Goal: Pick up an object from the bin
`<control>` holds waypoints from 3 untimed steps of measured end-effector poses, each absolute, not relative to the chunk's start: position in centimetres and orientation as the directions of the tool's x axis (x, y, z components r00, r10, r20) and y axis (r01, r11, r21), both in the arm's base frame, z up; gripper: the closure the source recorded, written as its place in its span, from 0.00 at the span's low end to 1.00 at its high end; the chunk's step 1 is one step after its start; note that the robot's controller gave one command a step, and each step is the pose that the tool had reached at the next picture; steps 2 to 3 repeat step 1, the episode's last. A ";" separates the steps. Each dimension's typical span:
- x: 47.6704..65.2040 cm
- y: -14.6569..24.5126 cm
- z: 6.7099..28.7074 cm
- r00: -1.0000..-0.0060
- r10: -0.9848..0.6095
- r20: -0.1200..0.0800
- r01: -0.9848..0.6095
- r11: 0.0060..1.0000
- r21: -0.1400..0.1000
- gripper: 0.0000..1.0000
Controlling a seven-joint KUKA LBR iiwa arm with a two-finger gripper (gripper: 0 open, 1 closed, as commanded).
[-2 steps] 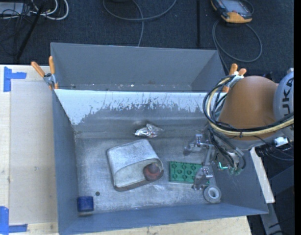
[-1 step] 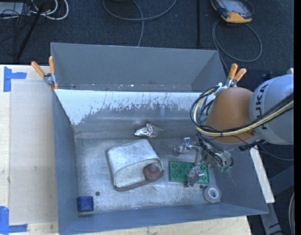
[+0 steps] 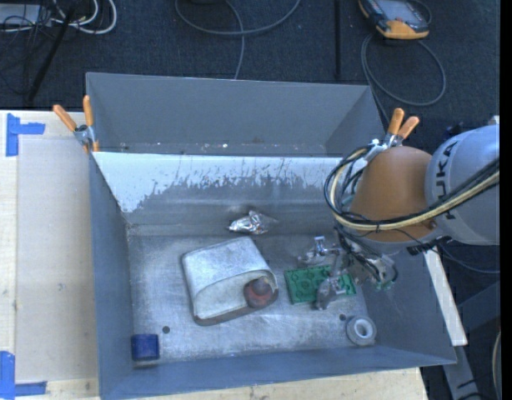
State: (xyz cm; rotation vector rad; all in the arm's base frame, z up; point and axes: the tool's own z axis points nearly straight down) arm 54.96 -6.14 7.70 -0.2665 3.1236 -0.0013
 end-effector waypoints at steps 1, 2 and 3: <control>60.8 -7.4 26.7 -0.925 -0.381 -0.010 -0.381 0.925 -0.004 1.00; 60.8 -7.4 26.7 -0.925 -0.381 -0.010 -0.381 0.925 -0.004 1.00; 60.8 -7.4 26.7 -0.925 -0.381 -0.010 -0.381 0.925 -0.004 1.00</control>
Offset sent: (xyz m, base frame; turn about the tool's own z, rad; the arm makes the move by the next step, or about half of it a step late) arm 0.0561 -0.0130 0.1864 -0.2207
